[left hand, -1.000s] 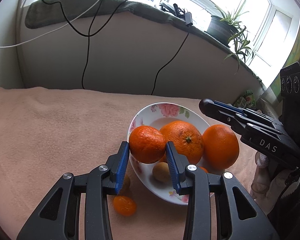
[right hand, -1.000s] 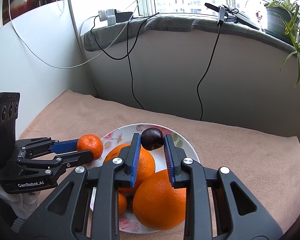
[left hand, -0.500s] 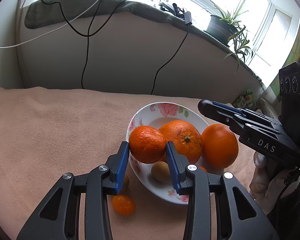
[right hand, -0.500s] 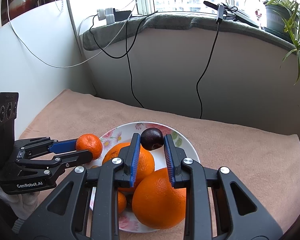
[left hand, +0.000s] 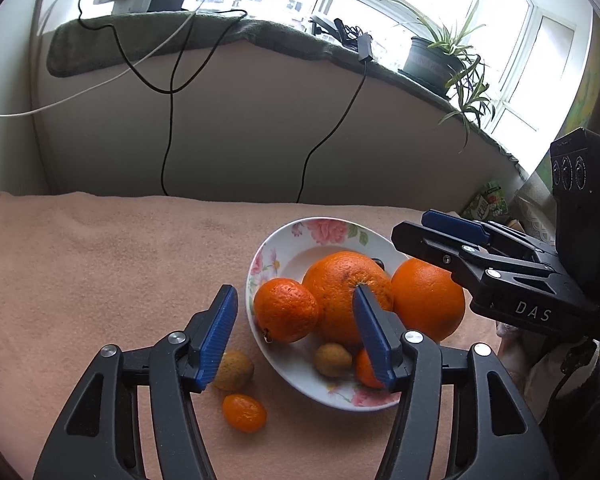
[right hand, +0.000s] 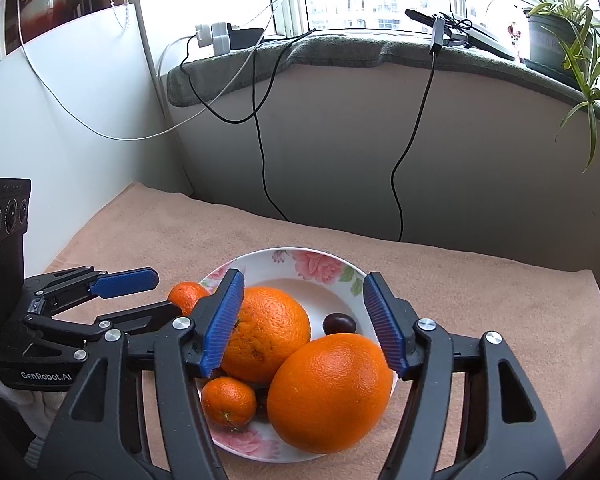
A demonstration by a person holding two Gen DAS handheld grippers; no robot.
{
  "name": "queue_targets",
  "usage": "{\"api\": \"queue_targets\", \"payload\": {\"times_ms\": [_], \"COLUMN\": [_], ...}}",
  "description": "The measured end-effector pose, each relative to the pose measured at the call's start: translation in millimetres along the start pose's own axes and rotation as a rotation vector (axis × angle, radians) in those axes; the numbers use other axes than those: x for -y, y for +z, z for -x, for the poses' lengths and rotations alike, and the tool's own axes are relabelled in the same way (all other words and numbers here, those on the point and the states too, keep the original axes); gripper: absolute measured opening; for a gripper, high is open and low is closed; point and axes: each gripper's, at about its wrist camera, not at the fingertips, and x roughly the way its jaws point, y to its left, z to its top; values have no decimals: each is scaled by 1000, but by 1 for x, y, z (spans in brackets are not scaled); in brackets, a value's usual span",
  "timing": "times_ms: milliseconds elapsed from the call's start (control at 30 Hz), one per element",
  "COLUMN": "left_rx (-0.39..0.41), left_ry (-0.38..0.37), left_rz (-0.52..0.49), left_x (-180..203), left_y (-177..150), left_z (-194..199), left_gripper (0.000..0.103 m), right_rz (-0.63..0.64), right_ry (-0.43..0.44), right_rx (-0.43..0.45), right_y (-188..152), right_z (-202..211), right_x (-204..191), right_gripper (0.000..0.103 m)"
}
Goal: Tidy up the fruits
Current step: 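Open both grippers to release the mandarin and plum into the plate, then move both open grippers back toward the kiwi and small mandarin on the towel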
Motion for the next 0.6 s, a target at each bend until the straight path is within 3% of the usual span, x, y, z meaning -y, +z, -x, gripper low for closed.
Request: {"api": "queue_targets", "payload": {"times_ms": [33, 100, 233, 600], "left_rx": [2, 9, 8, 18], "left_ry": [7, 19, 45, 75], "left_rz": [-4, -19, -48, -66], "left_x": [1, 4, 10, 16], "left_y": [0, 0, -1, -2], "left_z": [1, 2, 2, 9], "left_gripper": [76, 77, 81, 81], "right_rz": [2, 7, 11, 18], "right_ry": [1, 3, 4, -7], "right_rx": [3, 20, 31, 39], "right_y": [1, 1, 2, 0], "right_z": [1, 4, 9, 17], "right_x": [-1, -3, -7, -13], "right_gripper": [77, 84, 92, 94]}}
